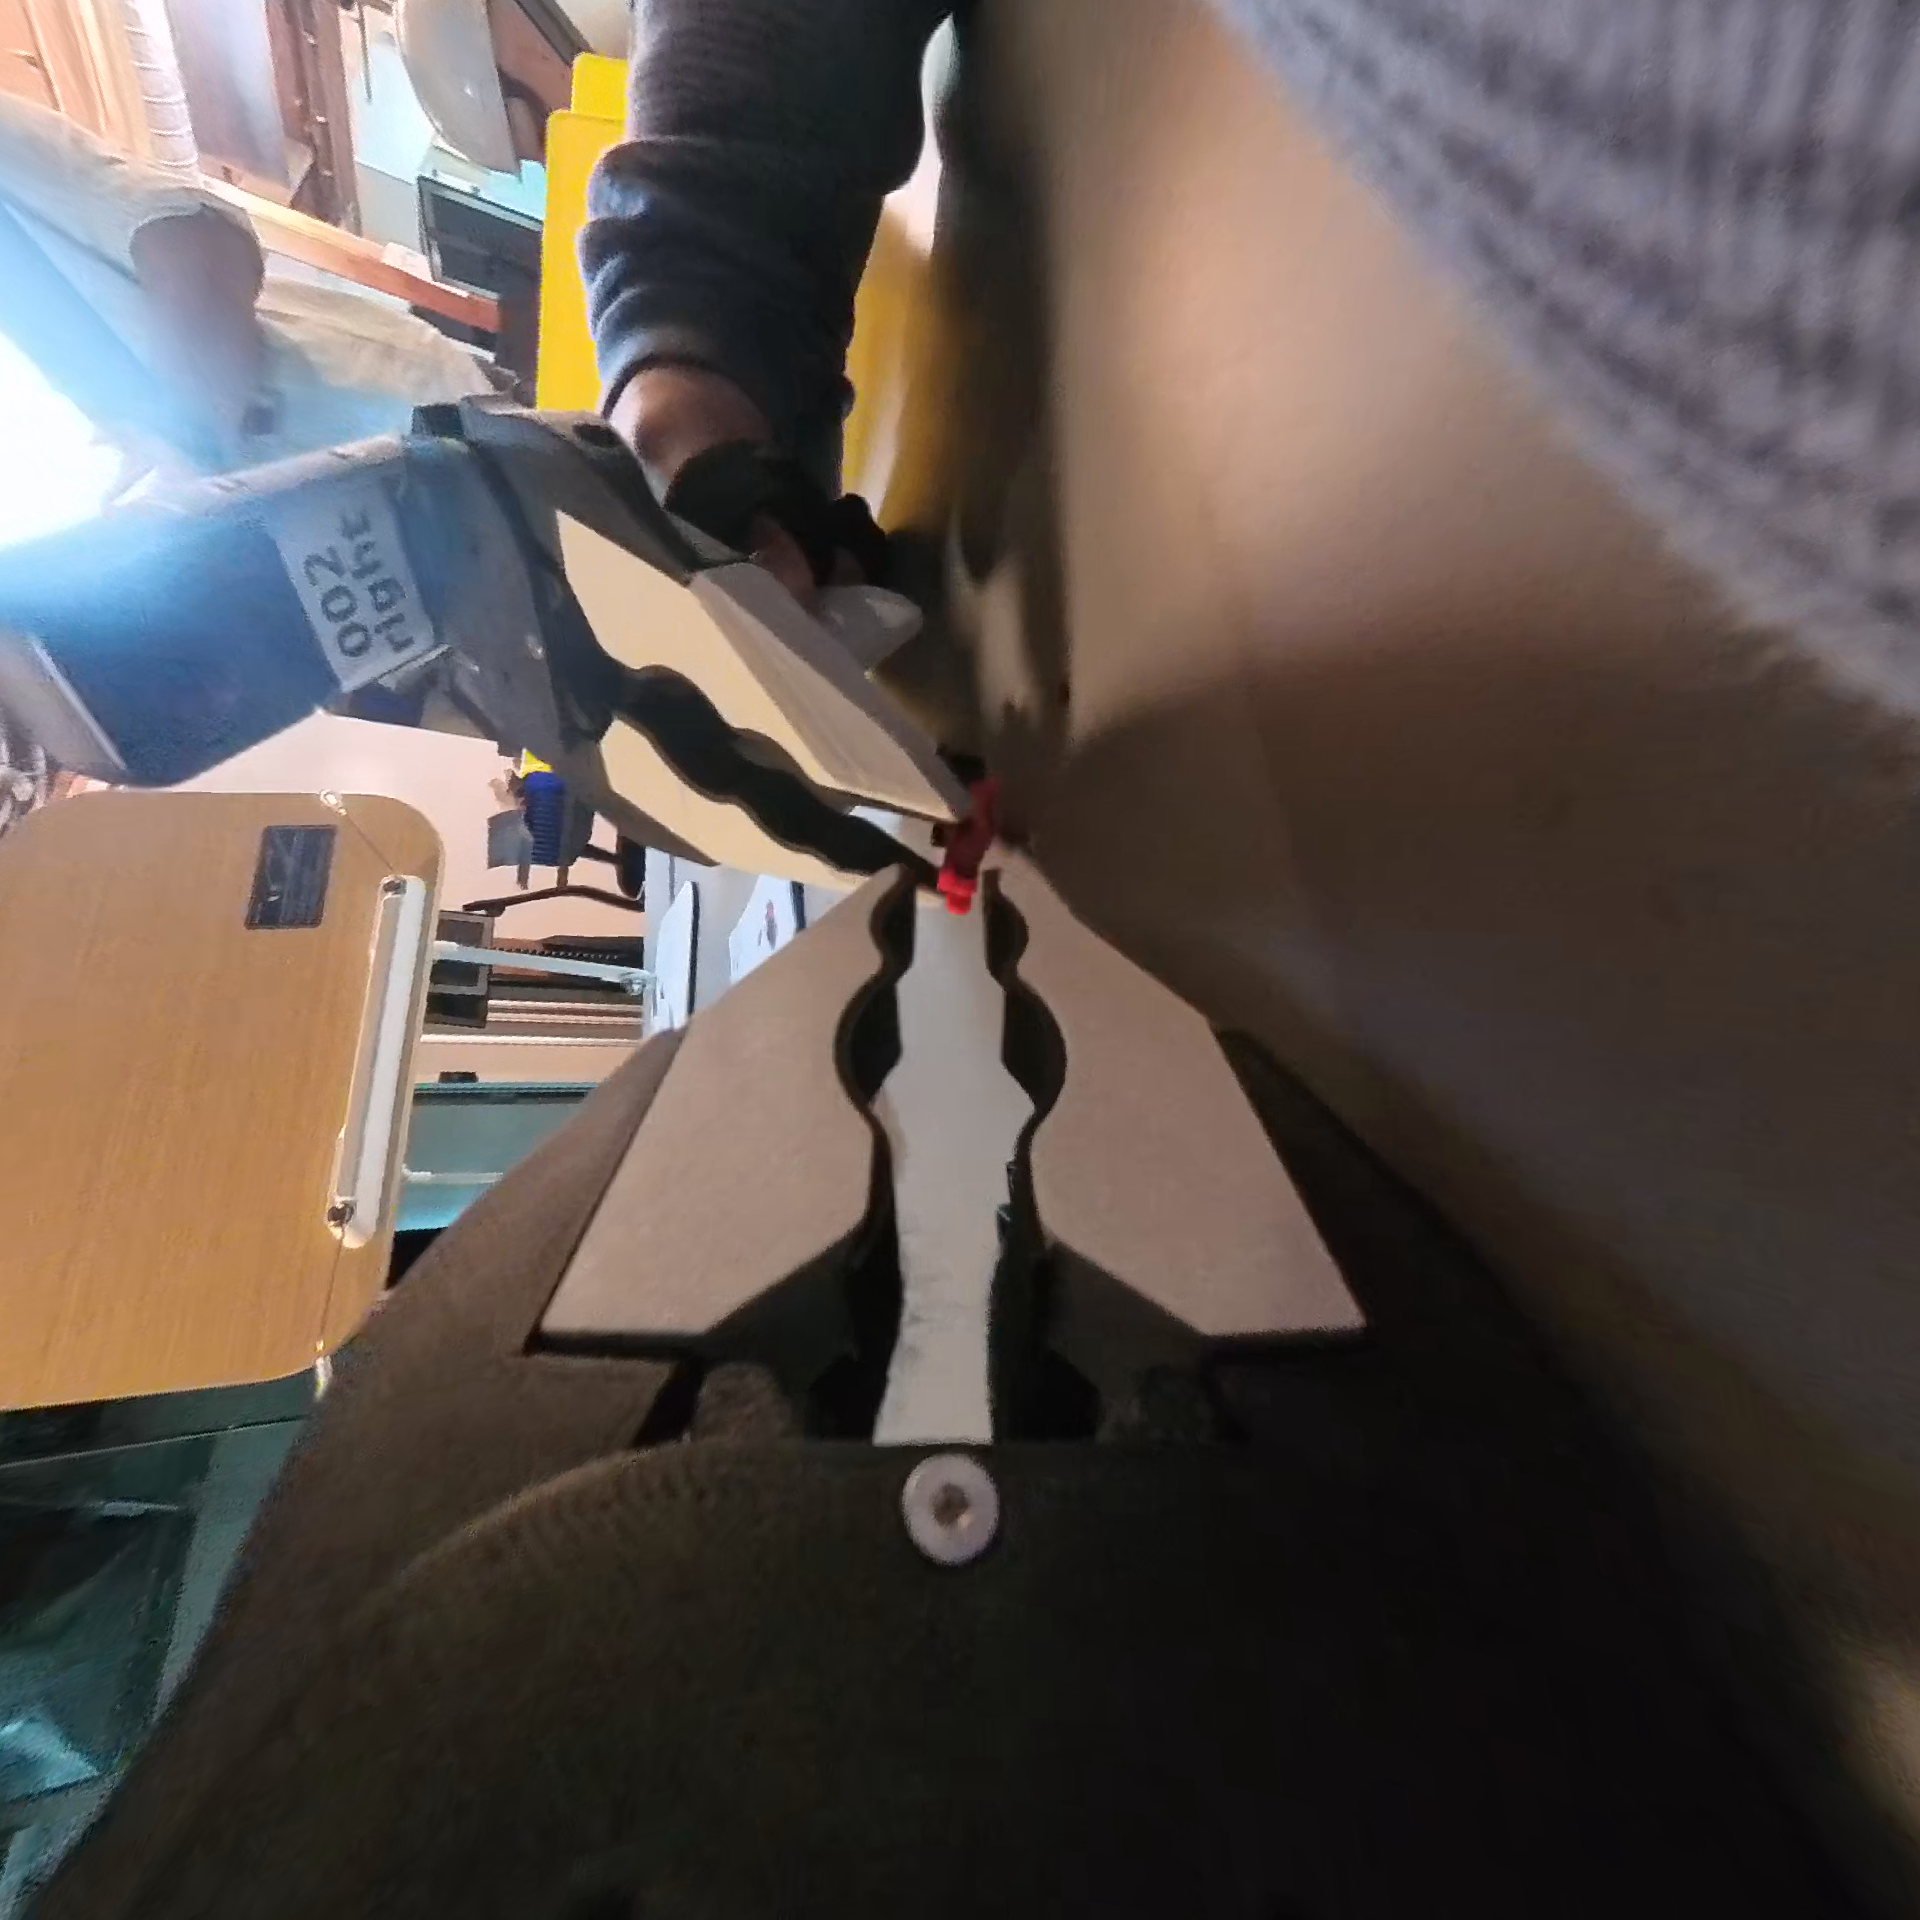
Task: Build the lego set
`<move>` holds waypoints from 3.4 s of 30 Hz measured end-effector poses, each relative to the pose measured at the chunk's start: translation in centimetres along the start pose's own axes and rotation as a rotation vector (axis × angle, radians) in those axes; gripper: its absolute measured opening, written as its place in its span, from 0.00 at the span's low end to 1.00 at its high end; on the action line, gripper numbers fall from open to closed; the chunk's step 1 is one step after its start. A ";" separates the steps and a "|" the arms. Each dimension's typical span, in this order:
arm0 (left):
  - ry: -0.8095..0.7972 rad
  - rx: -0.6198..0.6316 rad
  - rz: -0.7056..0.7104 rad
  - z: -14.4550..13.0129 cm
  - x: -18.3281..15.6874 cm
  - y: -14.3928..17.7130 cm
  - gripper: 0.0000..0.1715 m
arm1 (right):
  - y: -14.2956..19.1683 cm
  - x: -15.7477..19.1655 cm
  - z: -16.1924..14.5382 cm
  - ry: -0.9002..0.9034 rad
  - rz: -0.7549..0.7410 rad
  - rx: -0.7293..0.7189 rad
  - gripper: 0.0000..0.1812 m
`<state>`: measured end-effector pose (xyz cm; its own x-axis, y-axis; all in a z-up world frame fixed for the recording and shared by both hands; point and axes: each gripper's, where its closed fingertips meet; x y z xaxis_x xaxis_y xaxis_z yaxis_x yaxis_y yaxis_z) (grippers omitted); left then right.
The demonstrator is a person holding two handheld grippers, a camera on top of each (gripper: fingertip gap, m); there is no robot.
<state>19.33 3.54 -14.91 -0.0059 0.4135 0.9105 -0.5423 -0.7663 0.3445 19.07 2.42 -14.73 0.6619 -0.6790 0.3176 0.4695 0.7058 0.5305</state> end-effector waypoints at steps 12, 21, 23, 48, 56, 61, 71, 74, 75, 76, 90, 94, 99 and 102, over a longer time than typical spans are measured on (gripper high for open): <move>-0.013 0.008 -0.056 0.1 -0.8 0.0 0.02 | -0.3 0.0 -0.4 0.028 -0.018 0.030 0.07; 0.006 0.014 -0.076 0.2 -1.2 0.0 0.02 | -0.3 0.0 -0.5 0.053 -0.040 0.045 0.07; 0.012 0.019 -0.072 0.2 -1.2 0.0 0.02 | -0.2 0.0 -0.5 0.060 -0.044 0.045 0.07; 0.080 0.021 -0.087 0.4 -1.5 0.6 0.01 | 0.5 0.4 0.1 0.049 -0.045 -0.047 0.11; 0.079 0.041 -0.085 0.3 -1.5 0.6 0.01 | -0.9 0.0 -0.7 0.054 -0.158 0.046 0.10; 0.081 0.053 -0.087 0.2 -1.5 0.6 0.01 | -0.9 -0.5 -0.7 0.088 -0.229 0.061 0.09; 0.139 0.123 -0.106 -0.7 -1.2 0.5 0.01 | -0.3 -1.5 -0.4 0.561 -0.606 0.254 0.07; 0.153 0.139 -0.110 -0.9 -1.2 0.4 0.01 | -0.2 -1.6 -0.3 0.656 -0.657 0.295 0.07; 0.156 0.144 -0.113 -0.9 -1.2 0.4 0.01 | -0.2 -1.6 -0.3 0.692 -0.674 0.309 0.07; 0.158 0.148 -0.115 -1.0 -1.2 0.4 0.01 | -0.2 -1.6 -0.3 0.734 -0.690 0.323 0.07; 0.143 0.167 -0.112 -1.2 -1.1 0.1 0.00 | -0.2 -1.0 -0.1 0.326 -0.427 0.100 0.03; 0.140 0.164 -0.107 -1.2 -1.0 0.1 0.00 | 0.7 0.1 1.5 0.167 -0.262 -0.078 0.03; 0.145 0.159 -0.095 -1.2 -0.9 0.0 0.00 | 2.1 -1.8 1.2 0.104 -0.319 -0.091 0.03; 0.145 0.157 -0.093 -1.2 -0.9 -0.1 0.00 | 2.7 -2.9 0.7 0.082 -0.351 -0.090 0.03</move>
<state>18.36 3.85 -16.03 -0.0890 0.5436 0.8346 -0.4090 -0.7840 0.4670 18.01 6.13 -13.66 0.4940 -0.8672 0.0626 0.7235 0.4499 0.5236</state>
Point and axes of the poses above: each gripper's, where its closed fingertips meet, y back along the fingers, z out of its top, x = y × z across the jaws, and after that the axes turned 5 degrees about -y, right-handed
